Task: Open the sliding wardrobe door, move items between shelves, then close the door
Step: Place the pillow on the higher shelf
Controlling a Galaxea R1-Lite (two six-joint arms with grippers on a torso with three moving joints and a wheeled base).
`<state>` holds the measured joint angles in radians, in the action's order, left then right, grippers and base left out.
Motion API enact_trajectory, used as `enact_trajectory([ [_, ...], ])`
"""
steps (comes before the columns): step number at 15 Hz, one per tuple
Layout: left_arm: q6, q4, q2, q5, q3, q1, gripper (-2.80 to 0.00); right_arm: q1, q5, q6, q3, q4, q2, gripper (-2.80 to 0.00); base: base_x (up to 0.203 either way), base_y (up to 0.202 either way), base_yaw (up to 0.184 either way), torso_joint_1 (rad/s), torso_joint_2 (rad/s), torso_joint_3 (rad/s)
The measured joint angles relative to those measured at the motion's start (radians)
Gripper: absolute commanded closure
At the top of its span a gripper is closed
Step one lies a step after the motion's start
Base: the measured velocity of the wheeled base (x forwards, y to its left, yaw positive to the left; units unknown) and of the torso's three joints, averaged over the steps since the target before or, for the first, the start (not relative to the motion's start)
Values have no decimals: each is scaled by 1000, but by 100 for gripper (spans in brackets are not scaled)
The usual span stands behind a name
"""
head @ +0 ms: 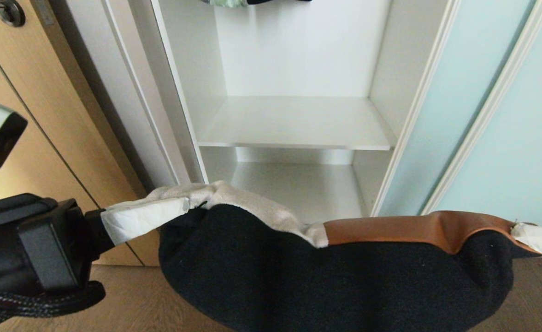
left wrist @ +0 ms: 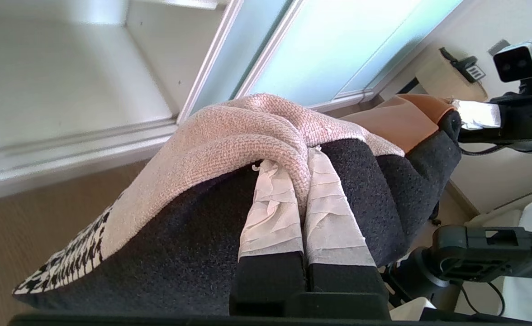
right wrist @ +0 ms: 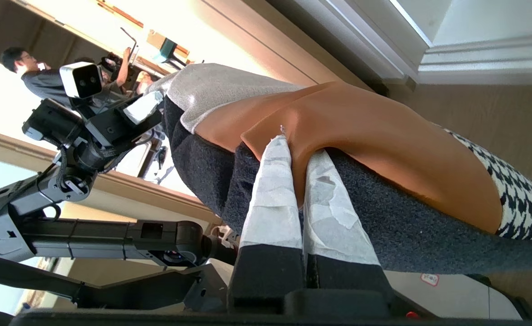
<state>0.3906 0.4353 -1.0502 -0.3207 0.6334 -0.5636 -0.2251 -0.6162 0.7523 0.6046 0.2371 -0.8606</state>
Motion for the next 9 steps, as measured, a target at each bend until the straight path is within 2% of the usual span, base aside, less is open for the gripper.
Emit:
enact_trajectory([
  [9, 0, -1, 0, 0, 1, -1, 0, 0, 0, 0, -2, 0, 0, 0, 0, 0, 0, 5, 3, 202],
])
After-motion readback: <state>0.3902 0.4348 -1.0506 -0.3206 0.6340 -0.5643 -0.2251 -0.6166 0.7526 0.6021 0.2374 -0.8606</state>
